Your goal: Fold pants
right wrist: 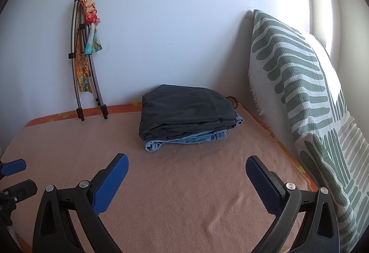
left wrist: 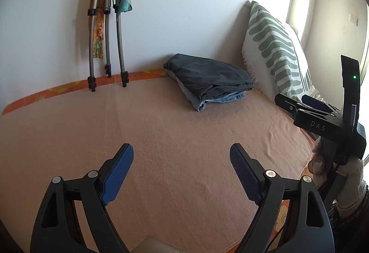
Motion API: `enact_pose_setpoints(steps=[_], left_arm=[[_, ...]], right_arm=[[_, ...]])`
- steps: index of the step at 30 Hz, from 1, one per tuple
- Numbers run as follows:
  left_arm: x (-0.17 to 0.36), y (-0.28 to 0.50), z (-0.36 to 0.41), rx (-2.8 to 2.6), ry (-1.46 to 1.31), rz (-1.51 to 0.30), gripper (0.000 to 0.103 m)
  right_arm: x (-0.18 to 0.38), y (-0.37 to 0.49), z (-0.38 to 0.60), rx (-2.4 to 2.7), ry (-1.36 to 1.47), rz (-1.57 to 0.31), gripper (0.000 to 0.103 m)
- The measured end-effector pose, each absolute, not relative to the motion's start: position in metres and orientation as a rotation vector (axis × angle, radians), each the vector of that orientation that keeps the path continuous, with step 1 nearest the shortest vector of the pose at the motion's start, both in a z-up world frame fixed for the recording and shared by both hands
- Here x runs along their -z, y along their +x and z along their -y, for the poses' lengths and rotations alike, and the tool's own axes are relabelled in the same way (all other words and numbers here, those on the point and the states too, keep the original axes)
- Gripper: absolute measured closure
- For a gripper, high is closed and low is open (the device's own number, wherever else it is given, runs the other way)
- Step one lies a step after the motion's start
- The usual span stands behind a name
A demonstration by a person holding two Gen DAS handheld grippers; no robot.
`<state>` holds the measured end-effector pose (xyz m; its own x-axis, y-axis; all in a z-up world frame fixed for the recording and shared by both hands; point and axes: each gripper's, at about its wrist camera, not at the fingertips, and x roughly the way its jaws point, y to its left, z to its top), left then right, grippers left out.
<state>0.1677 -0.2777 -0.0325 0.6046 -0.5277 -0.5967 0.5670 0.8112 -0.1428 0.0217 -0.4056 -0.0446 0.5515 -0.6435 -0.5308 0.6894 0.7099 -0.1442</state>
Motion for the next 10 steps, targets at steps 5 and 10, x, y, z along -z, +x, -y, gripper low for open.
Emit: enact_pose_setpoints(steps=[5, 10], left_arm=[[0.0311, 0.1675, 0.276, 0.625, 0.074, -0.662, 0.017], [0.0332, 0.1731, 0.2734, 0.599, 0.07, -0.685, 0.017]], right_arm=[[0.0467, 0.0251, 0.4048, 0.784, 0.082, -0.601, 0.0], [0.048, 0.0258, 0.4043, 0.783, 0.083, -0.606, 0.0]])
